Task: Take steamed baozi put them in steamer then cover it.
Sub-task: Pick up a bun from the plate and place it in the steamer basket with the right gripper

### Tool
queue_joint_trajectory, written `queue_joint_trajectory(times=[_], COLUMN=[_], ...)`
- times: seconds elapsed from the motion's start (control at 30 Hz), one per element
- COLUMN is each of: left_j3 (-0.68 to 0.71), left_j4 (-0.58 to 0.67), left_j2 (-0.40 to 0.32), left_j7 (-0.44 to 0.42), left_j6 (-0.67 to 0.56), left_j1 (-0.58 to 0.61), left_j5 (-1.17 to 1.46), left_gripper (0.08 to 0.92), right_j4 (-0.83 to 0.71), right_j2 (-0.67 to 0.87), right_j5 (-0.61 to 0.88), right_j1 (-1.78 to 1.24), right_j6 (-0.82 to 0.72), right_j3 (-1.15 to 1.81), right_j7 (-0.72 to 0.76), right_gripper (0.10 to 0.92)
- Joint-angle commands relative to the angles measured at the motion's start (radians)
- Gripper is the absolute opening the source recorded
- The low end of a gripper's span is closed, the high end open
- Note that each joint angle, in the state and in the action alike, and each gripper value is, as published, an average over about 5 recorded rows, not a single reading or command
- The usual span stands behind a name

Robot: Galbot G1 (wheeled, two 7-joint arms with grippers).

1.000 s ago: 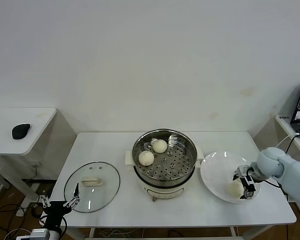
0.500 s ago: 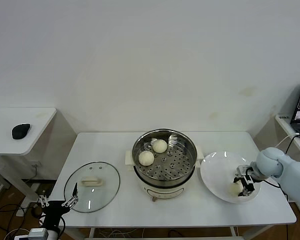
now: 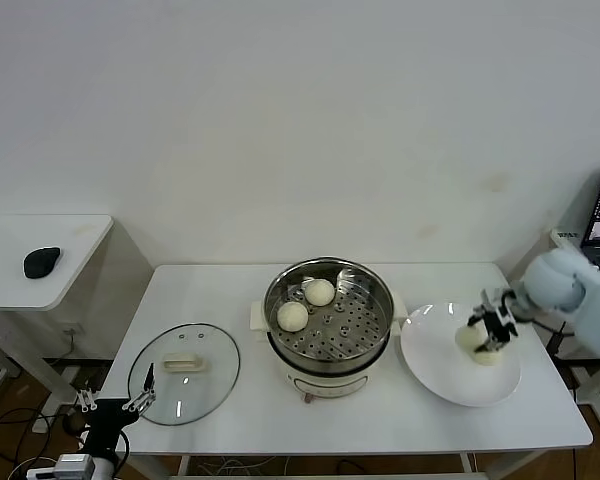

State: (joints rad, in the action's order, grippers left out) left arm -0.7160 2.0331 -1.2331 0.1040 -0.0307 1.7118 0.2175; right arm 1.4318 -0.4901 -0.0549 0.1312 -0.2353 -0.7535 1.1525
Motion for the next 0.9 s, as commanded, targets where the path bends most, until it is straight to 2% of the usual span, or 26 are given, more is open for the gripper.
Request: queue_joint_trajectory(times=[0.03,0.3,0.53,0.9], left_j3=[-0.003,-0.013,-0.028,-0.031], left_j4=[0.004,0.006,0.010,0.011], left_j2=[0.002,-0.004,-0.012,-0.031], left_j7=[-0.001,-0.001,-0.002,-0.002], left_j6=[0.001,0.001,0.000,0.001], left_j1=[0.001,0.002,0.007,0.004], left_j5=[0.003,0.009,0.011,0.007], left_gripper=[0.823,0.823,0.823,0.823], right_j4=[0.038,0.141,0.145,0.117], right_j2=[-0.116,-0.294,-0.387,-0.478], right_j5=[0.153,0.235,0.238,0.085], right_j1=[0.444,0.476,0.416,0.402], right_j6=[-0.015,0.000,0.073,0.342], right_j3=[-0.220,-0.324,-0.391,-0.525], right_j7=[0.002,-0.066,-0.101,-0.110], right_gripper=[0.579,0.581,0.579,0.581])
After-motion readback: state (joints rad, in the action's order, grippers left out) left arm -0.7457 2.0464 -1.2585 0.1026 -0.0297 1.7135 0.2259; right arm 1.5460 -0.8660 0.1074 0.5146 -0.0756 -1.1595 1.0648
